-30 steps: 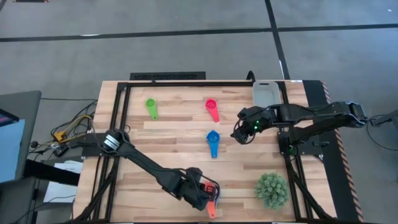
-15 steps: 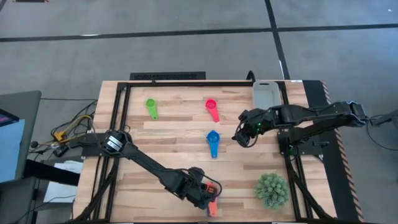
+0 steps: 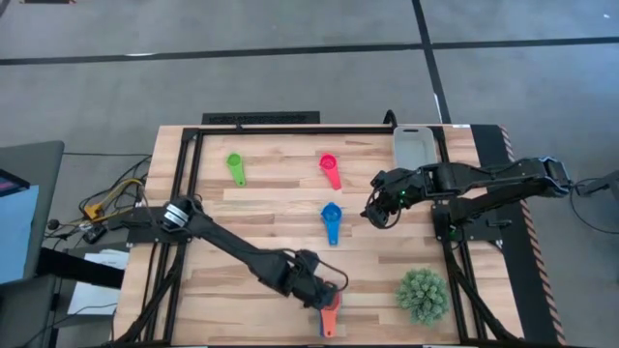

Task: Nest measuring cups in basket
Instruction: Stack the blue measuring cup on top of the orange of measuring cup

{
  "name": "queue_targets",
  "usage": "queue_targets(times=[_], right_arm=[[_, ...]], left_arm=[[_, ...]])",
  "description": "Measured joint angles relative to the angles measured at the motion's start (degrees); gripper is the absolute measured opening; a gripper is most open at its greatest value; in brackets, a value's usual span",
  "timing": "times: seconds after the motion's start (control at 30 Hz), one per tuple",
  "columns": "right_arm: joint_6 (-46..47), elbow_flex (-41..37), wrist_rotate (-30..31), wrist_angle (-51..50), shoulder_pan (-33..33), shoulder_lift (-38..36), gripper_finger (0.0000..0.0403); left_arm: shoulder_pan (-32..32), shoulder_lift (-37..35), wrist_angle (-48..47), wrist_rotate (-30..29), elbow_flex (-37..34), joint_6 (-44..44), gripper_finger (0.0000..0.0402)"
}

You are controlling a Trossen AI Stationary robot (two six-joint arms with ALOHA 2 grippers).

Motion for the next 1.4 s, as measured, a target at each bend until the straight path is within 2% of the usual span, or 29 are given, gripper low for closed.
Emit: queue_targets(times=[0.17, 0.27, 0.43, 0.6, 0.77, 0.83, 0.93, 1.07, 1.13, 1.23, 1.4], right_arm=[[-0.04, 0.0, -0.14, 0.0, 0.19, 0.0, 0.0195], [-0.82, 0.02, -2.68, 0.05, 0.52, -0.18, 0.0191], [-2.34, 0.26, -4.43, 0.04, 3.16, -1.93, 0.0178], [-1.48, 0.26, -4.43, -1.99, 4.44, -2.23, 0.0165], [3.32, 0.26, -2.65, -6.97, 5.51, -2.23, 0.0163], [4.97, 0.26, -0.27, -7.91, 5.92, -2.23, 0.0166], [6.44, 0.26, 1.34, -7.81, 5.86, -2.23, 0.0174], [11.76, 0.26, 1.47, -7.85, 4.38, -2.23, 0.0184], [13.84, 0.26, 1.77, -8.48, 3.76, -2.23, 0.0188], [15.53, 0.26, 1.83, -8.87, 2.98, -2.23, 0.0191], [16.94, 0.24, 1.66, -9.07, 2.54, -2.23, 0.019]], left_arm=[[2.89, -4.07, -6.42, -1.7, -0.01, 7.88, 0.0077], [5.66, -6.85, -12.48, -1.52, 0.01, 13.71, 0.0077], [12.63, -11.21, -20.41, -0.7, -0.79, 27.29, 0.0069], [22.42, -15.6, -17.99, 2.69, -8.35, 39.36, 0.0047], [34.54, -23.45, -16.91, 1.72, -19.74, 47.12, 0.0026], [39.57, -26.81, -13.17, 3.71, -25.22, 49.14, 0.0023], [44.45, -30.59, 1.89, 9.49, -33.66, 46.92, 0.0028], [42.83, -29.67, 26.22, 16.8, -42.13, 44.21, 0.0053], [40.46, -27.63, 32.89, 16.44, -43.15, 43.67, 0.0072], [37.4, -23.98, 39.58, 12.46, -42.59, 44.37, 0.01], [35.49, -16.87, 42.21, 10.86, -37.88, 44.52, 0.0137]])
